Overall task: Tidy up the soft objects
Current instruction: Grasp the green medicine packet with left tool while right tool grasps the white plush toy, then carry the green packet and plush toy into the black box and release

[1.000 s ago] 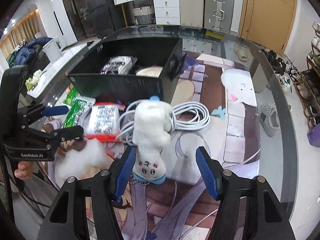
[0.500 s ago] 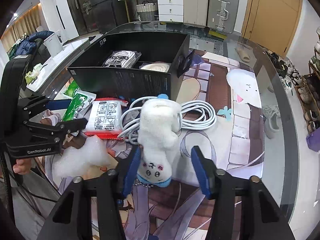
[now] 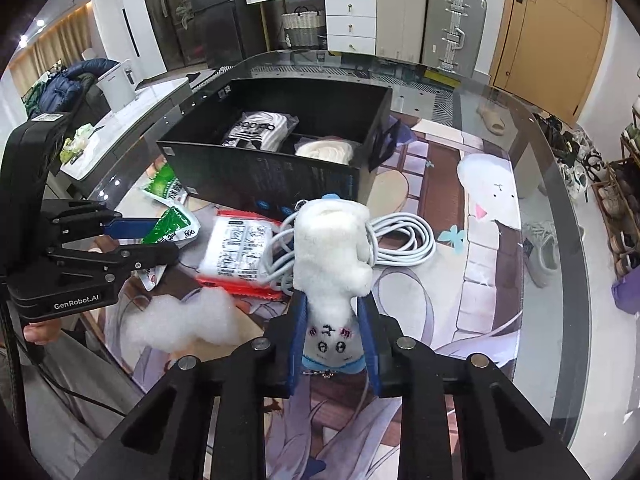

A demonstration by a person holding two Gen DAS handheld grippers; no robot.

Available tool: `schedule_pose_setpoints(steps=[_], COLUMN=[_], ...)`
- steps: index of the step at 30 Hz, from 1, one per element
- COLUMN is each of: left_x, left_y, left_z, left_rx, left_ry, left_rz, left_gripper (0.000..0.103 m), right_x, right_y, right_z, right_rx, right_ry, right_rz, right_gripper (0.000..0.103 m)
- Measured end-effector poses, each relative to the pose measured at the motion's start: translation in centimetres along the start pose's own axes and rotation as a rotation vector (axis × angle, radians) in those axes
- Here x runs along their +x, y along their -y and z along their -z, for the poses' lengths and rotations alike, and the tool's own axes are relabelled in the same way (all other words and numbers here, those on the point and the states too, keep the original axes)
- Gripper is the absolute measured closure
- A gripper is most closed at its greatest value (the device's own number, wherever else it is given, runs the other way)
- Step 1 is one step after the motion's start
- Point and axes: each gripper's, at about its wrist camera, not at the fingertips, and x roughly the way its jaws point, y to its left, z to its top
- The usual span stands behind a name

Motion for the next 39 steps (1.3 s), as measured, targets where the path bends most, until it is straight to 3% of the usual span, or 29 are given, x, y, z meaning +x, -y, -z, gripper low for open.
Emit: schedule_pose_setpoints(steps=[21, 39], left_x=[-6.8, -8.9], left_y=[-0.1, -0.3], left_z=[-1.6, -6.6], left_rx=[0.055, 0.019], left_ry=[0.191, 0.379], left_rz=[0.028, 0.002], left_gripper=[0.073, 0.073], right_x=[-4.1, -7.8], right_y=[-2.4, -3.5], right_z=[-1.2, -7.7], right_rx=[-0.022, -0.029], right_ry=[0.102, 0.296], right_rz=[-0.051, 0.004], right_gripper=[0.077, 0.078])
